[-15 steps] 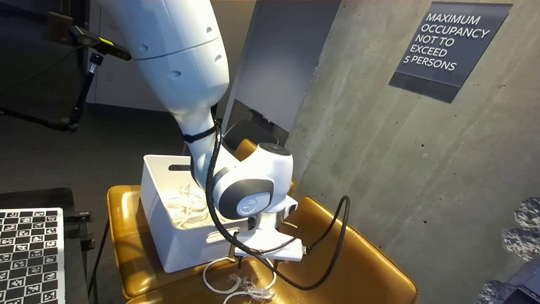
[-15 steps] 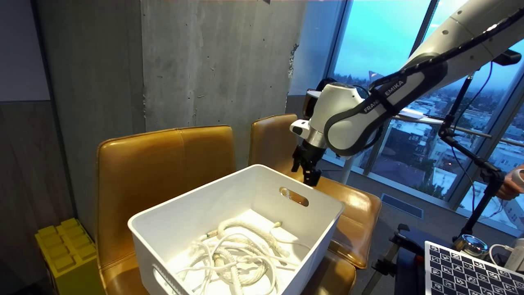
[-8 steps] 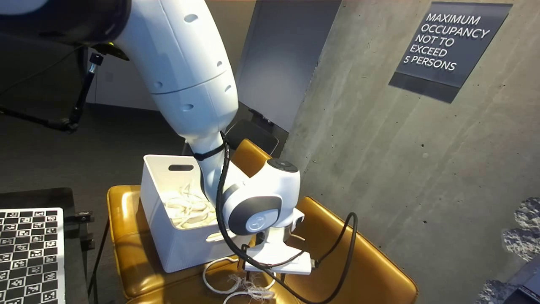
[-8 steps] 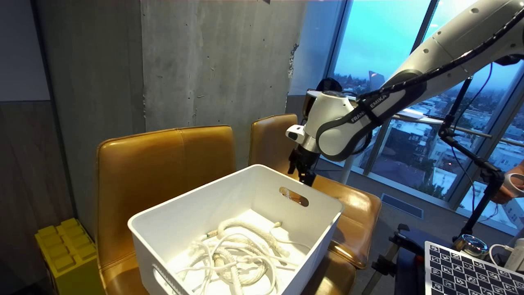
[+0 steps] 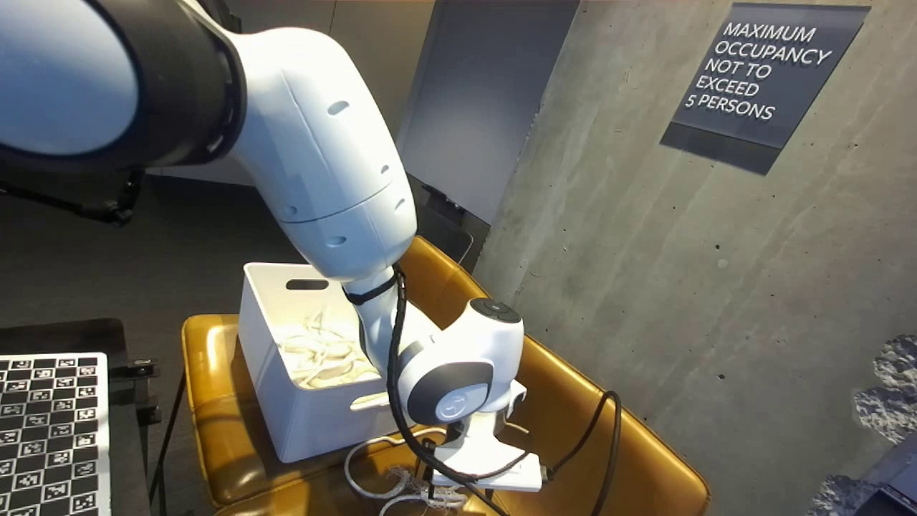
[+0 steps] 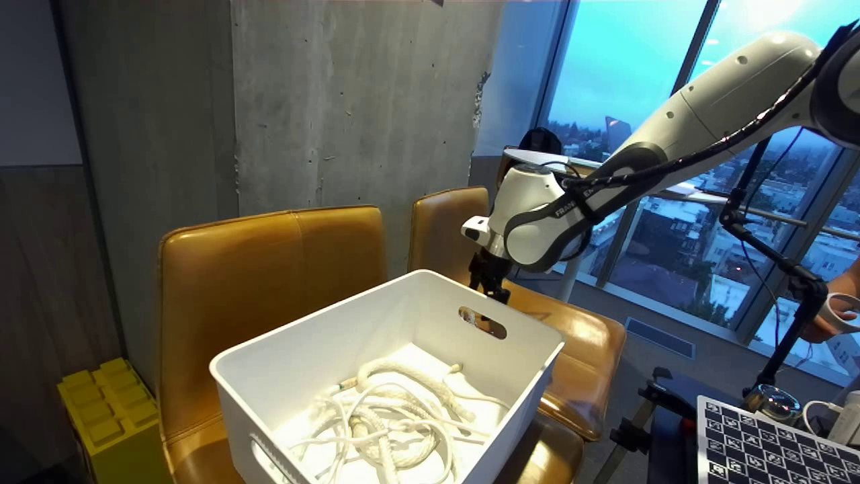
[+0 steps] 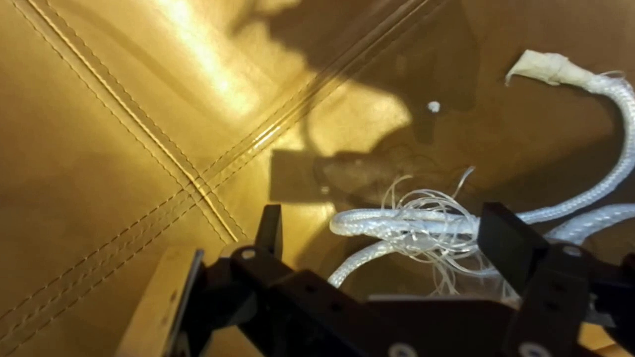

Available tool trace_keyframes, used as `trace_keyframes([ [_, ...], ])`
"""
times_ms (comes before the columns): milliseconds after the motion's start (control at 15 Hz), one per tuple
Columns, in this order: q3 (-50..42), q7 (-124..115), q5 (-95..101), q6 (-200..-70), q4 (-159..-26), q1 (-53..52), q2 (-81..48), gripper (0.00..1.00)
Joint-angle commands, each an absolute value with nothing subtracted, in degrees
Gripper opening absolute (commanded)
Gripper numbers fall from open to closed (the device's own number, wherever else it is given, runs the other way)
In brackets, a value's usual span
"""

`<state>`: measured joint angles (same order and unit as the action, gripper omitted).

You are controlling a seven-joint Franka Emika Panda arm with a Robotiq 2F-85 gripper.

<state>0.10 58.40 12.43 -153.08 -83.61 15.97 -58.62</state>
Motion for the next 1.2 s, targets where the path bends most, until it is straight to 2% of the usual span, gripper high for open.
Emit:
trace_keyframes([
  [0, -0.53, 58.94, 13.15, -149.91, -76.69, 15.11, -63.42, 1.0],
  [200, -0.8, 58.7, 13.18, -148.4, -72.55, 14.59, -66.58, 0.98],
  [267, -0.87, 58.72, 13.18, -147.72, -71.18, 14.5, -67.56, 0.91],
  [333, -0.91, 58.72, 13.14, -147.13, -69.93, 14.41, -68.43, 0.78],
  [933, -1.18, 58.63, 13.02, -143.4, -65.04, 13.93, -71.95, 0.1],
  [1000, -1.22, 58.65, 13.04, -143.29, -64.87, 13.93, -72.11, 0.03],
  [1133, -1.45, 58.68, 13.16, -143.42, -64.35, 13.94, -72.49, 0.0],
])
